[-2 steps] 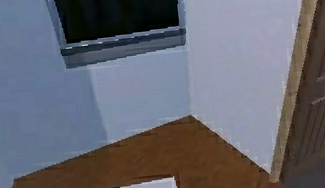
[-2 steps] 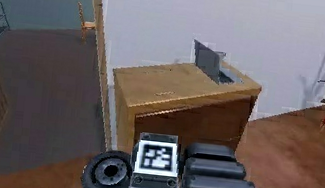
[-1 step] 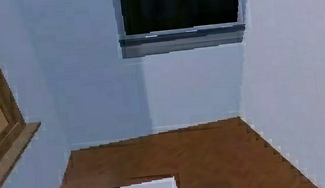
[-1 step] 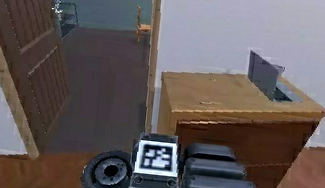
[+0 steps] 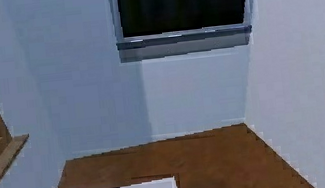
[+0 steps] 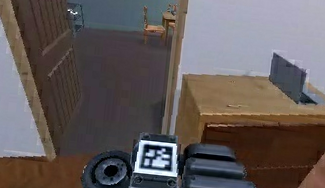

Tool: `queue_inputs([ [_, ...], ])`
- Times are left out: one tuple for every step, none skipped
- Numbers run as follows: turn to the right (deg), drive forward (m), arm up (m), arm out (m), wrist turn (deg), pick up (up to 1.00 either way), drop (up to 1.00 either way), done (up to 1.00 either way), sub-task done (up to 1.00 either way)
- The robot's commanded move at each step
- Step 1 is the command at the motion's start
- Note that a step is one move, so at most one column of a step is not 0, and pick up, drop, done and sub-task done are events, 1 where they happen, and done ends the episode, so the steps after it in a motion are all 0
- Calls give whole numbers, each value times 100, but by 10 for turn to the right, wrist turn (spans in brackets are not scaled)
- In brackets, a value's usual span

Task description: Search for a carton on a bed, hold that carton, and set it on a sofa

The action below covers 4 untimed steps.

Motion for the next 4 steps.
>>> queue_inputs([
  [450,0,0,0,0,0,0,0,0],
  [210,0,0,0,0,0,0,0,0],
  [0,75,0,0,0,0,0,0,0],
  [270,0,0,0,0,0,0,0,0],
])
